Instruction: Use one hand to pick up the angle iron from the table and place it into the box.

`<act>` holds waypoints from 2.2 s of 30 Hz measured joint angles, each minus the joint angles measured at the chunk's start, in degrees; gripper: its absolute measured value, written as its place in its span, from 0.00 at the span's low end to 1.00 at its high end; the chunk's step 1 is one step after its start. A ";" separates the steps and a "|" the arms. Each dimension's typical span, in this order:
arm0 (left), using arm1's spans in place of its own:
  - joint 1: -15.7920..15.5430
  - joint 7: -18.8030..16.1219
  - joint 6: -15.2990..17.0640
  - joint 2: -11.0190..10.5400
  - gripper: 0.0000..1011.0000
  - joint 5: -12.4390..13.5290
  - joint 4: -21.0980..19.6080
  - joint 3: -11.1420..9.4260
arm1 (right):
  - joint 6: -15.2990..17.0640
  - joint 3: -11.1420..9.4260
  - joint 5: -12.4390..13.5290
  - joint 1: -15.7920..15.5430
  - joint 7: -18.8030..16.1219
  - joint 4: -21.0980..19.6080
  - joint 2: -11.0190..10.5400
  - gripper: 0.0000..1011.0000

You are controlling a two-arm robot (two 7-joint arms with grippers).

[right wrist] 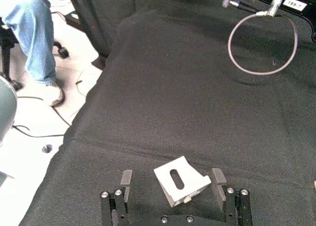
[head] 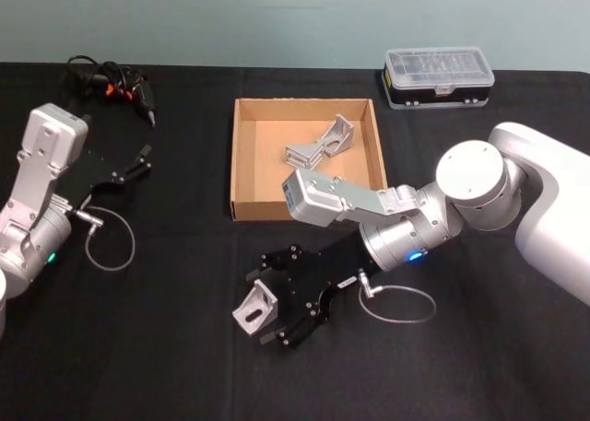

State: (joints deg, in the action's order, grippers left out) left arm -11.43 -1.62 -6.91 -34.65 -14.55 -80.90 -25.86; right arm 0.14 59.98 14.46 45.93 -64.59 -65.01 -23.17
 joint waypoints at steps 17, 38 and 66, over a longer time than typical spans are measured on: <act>0.00 0.00 0.00 0.00 1.00 0.00 0.00 0.00 | 0.85 -0.30 -0.37 -0.43 1.36 -0.26 -0.16 0.68; 0.00 0.00 0.00 0.00 1.00 0.00 0.00 0.00 | 0.98 -1.70 0.50 -0.68 1.95 -2.27 -0.99 0.48; 0.00 0.00 0.00 0.00 1.00 0.00 0.00 0.00 | 6.56 -14.66 1.06 -3.86 25.18 -0.04 1.13 0.48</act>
State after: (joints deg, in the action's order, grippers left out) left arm -11.43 -1.62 -6.91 -34.65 -14.55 -80.90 -25.86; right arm 6.71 45.32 15.52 42.08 -39.42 -65.06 -22.04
